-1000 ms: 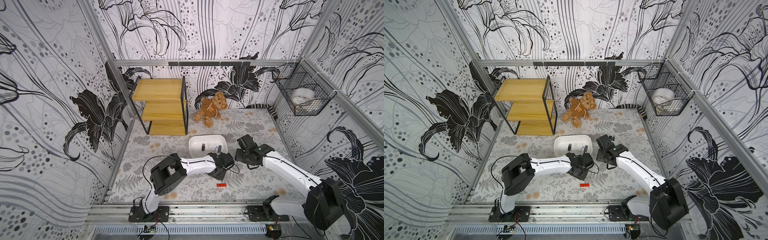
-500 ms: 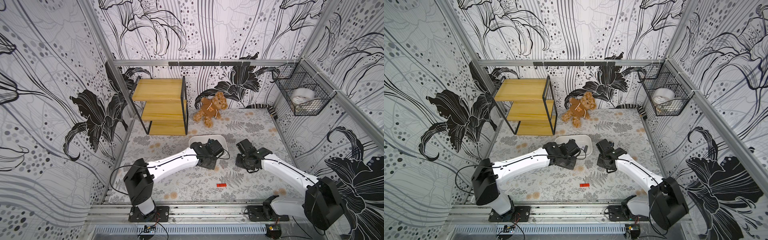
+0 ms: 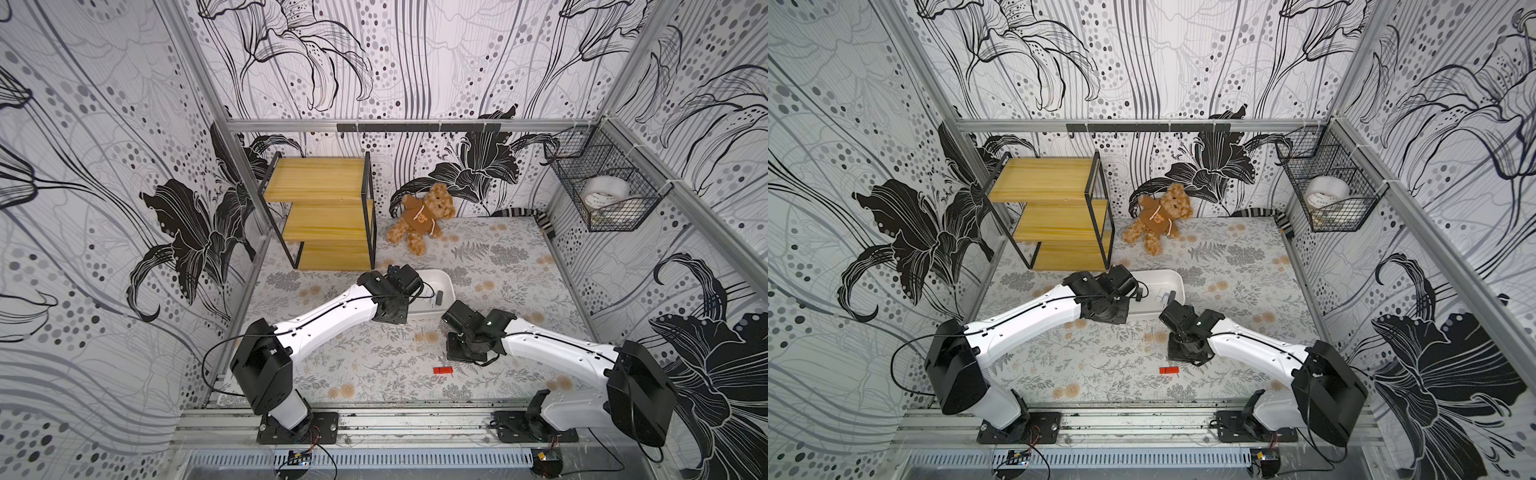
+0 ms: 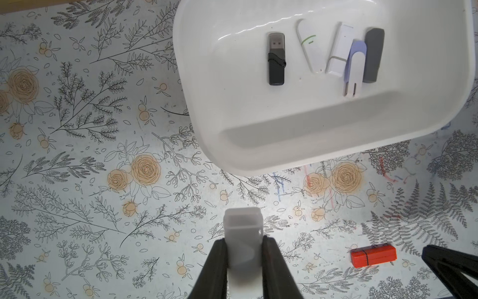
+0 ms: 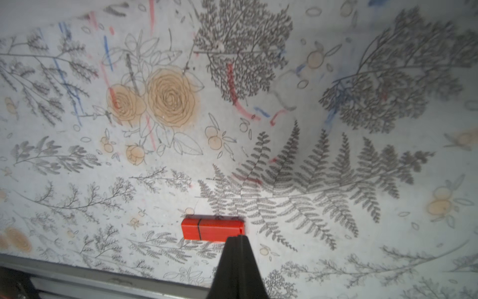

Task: Put the usb flash drive into the storage box
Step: Pick up the USB flash from the center of the board.

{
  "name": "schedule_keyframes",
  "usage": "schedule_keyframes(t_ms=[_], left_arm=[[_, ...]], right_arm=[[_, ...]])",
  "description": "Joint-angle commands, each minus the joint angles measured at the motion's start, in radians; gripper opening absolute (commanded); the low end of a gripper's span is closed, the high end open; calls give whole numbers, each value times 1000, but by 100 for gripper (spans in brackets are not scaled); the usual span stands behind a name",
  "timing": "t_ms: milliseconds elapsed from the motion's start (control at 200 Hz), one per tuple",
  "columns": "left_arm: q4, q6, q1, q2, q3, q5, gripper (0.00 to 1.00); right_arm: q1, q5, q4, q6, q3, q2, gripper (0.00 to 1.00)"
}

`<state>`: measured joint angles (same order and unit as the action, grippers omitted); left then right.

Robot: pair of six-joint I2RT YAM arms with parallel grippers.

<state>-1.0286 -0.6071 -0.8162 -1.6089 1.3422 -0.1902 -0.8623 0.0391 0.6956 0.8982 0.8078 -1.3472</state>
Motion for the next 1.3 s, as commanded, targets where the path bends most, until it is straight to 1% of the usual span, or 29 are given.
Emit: schedule_keyframes(t_ms=[0,235,426,541,816,1001,1206,1237,1297], left_arm=[[7,11,7,15,-24,-2,0],[12,11,11,17,-39,-2,0],[12,11,13,22,-47,-2,0],[12,8,17,31,-59,-2,0],[17,1,17,38,-75,3,0],[17,1,17,42,-81,2,0],[18,-3,19,52,-102,3,0],[18,-3,19,54,-104,2,0],[20,-4,20,57,-109,1,0]], right_arm=[[-23,82,45,16,19,-30,0],[-58,164,45,-13,21,-88,0],[-63,190,36,-35,21,-155,0],[-62,182,36,-41,23,-181,0],[-60,88,60,-45,62,-242,0],[-48,-12,96,-47,101,-276,0],[-27,-74,150,-55,148,-262,0],[-28,-92,156,-52,151,-254,5],[-30,-111,178,-43,161,-238,21]])
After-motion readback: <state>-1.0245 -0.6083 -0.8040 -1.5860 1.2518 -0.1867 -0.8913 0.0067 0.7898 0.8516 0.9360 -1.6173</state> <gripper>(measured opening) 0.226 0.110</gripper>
